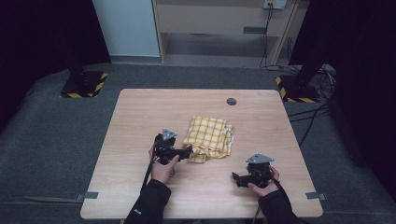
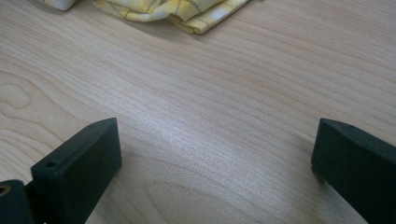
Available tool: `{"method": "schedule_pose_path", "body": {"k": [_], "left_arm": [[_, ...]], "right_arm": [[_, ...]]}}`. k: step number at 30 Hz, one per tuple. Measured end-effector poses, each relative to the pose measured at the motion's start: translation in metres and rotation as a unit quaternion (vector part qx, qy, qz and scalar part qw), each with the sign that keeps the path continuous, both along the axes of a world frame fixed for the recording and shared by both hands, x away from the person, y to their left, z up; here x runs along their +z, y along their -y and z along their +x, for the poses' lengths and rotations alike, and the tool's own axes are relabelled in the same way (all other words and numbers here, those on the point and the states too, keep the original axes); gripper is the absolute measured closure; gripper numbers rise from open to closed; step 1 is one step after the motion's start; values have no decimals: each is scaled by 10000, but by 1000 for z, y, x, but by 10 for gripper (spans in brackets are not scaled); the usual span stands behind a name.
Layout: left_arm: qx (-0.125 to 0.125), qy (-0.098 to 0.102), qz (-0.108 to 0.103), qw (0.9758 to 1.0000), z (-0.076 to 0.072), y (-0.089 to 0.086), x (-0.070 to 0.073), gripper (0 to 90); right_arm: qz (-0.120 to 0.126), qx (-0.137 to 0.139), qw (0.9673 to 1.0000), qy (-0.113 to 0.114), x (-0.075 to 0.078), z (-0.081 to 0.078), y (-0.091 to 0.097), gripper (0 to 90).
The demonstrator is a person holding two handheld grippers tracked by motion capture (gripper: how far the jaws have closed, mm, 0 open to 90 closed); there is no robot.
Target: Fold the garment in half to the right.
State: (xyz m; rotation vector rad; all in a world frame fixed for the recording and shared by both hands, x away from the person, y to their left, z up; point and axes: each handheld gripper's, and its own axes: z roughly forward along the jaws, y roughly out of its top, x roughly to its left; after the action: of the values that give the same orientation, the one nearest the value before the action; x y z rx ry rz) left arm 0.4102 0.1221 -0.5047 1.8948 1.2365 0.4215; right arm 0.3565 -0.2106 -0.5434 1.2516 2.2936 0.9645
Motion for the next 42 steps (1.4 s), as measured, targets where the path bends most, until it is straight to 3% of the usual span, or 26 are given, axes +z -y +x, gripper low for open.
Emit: {"method": "schedule_pose_path", "body": {"k": [7, 19, 25, 30, 33, 39, 42], "left_arm": [[-279, -123, 537, 9981, -1, 17, -12, 75], [-374, -229, 935, 9947, -1, 26, -26, 76], [-369, -154, 884, 9953, -3, 24, -22, 70], [-361, 151, 282, 9988, -8, 21, -8, 71], [-414, 221, 132, 9988, -8, 25, -5, 71], [-490, -166, 636, 9966, -2, 40, -20, 50], [-499, -340, 985, 9933, 0, 41, -29, 32]], "right_arm": [[0, 1, 10000, 1, 0, 0, 0, 17], [3, 10, 10000, 6, 0, 0, 0, 17], [8, 13, 10000, 12, 0, 0, 0, 17], [9, 14, 10000, 14, 0, 0, 0, 17], [10, 14, 10000, 15, 0, 0, 0, 17], [12, 21, 10000, 20, 0, 0, 0, 17], [14, 21, 10000, 22, 0, 0, 0, 17]]}}
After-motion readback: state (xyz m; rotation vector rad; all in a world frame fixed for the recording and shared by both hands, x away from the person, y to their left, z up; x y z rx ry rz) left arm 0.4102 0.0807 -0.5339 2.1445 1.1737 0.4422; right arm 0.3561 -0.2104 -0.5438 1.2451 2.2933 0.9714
